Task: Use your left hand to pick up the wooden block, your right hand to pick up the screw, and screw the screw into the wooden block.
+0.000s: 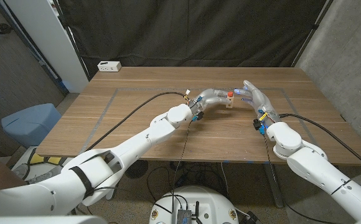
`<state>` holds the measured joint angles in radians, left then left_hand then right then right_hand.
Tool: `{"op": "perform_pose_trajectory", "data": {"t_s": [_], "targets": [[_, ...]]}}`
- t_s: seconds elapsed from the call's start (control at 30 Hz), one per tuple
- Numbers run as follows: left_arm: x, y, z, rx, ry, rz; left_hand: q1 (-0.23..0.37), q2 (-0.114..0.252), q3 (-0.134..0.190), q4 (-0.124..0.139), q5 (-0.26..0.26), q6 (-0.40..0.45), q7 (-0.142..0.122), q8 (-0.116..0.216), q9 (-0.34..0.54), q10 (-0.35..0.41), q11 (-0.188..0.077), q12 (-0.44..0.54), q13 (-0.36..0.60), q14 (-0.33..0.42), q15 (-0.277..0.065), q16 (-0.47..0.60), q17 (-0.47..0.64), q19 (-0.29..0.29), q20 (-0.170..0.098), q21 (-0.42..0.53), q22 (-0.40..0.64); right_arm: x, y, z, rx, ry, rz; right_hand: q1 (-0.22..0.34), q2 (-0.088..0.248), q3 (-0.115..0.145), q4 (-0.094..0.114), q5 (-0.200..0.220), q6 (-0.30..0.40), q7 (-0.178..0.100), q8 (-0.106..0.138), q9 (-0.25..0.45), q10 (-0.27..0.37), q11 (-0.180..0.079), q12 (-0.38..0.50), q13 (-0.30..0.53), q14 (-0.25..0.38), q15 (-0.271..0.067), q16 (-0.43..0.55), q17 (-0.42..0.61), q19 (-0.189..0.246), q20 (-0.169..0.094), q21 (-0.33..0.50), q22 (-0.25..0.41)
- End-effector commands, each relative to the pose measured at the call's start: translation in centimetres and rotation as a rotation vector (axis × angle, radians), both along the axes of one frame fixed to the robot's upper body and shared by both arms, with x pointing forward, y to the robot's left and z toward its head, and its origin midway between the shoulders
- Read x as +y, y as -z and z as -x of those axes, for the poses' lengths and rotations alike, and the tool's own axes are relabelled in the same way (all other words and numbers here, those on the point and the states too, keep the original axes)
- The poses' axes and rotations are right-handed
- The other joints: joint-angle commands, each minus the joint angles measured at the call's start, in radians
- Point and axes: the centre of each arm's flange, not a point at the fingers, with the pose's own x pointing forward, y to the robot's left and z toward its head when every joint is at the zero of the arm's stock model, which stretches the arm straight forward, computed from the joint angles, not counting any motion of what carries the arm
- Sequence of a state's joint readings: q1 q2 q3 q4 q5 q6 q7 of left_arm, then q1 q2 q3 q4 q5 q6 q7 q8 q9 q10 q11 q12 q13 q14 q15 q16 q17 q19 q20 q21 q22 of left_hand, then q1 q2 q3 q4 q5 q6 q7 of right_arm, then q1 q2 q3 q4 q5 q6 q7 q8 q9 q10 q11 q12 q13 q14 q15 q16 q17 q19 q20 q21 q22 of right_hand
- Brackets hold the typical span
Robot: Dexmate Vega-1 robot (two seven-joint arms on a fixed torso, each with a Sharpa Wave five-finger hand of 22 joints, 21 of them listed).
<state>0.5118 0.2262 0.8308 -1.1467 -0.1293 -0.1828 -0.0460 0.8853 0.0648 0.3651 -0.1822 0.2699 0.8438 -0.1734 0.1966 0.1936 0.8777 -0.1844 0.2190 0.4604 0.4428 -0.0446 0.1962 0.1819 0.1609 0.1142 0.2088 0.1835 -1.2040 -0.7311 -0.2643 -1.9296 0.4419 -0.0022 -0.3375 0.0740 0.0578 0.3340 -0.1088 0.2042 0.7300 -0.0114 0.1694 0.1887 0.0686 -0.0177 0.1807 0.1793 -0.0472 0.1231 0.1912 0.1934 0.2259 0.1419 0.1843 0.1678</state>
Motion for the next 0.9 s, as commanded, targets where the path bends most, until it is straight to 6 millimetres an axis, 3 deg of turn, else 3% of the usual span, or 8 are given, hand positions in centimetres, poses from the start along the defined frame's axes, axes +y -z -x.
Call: {"op": "perform_pose_trajectory", "data": {"t_s": [0.03,0.57,0.9], "targets": [[0.23,0.11,0.20,-0.002,-0.006,0.003,-0.001,0.014,0.031,0.026,0.007,0.065,0.040,0.008,0.005,0.021,-0.013,0.017,0.036,0.012,-0.022,0.002,0.001,0.003,-0.004,0.007,0.005,0.41,0.02,-0.58,0.017,-0.041,0.016,-0.010,-0.003,-0.001,0.008,0.000,-0.023,-0.005,0.001,0.003,-0.024,-0.006,-0.009,0.004,-0.019,0.004,-0.003,0.003,-0.016,0.000,-0.007,0.002],[0.40,0.08,0.08,0.000,-0.004,0.006,-0.002,0.014,0.032,0.026,0.007,0.066,0.039,0.008,0.005,0.022,-0.012,0.017,0.036,0.013,-0.021,0.002,0.000,0.003,-0.005,0.007,0.005,1.18,-0.01,-1.10,0.015,-0.078,-0.001,-0.020,-0.005,-0.006,0.014,0.003,-0.041,-0.010,0.011,0.002,-0.049,-0.012,-0.004,0.003,-0.045,0.009,-0.005,0.004,-0.086,0.008,-0.017,0.002],[0.49,0.06,0.10,0.000,-0.005,0.007,-0.002,0.014,0.032,0.026,0.007,0.063,0.040,0.007,0.005,0.022,-0.012,0.017,0.036,0.013,-0.020,0.002,0.000,0.003,-0.005,0.007,0.005,1.40,-0.15,-1.18,0.007,-0.081,-0.004,-0.019,-0.001,-0.004,0.015,0.005,0.023,-0.008,0.036,0.002,-0.030,-0.021,0.009,0.002,-0.037,0.008,0.003,0.002,-0.094,0.009,-0.006,0.002]]}}
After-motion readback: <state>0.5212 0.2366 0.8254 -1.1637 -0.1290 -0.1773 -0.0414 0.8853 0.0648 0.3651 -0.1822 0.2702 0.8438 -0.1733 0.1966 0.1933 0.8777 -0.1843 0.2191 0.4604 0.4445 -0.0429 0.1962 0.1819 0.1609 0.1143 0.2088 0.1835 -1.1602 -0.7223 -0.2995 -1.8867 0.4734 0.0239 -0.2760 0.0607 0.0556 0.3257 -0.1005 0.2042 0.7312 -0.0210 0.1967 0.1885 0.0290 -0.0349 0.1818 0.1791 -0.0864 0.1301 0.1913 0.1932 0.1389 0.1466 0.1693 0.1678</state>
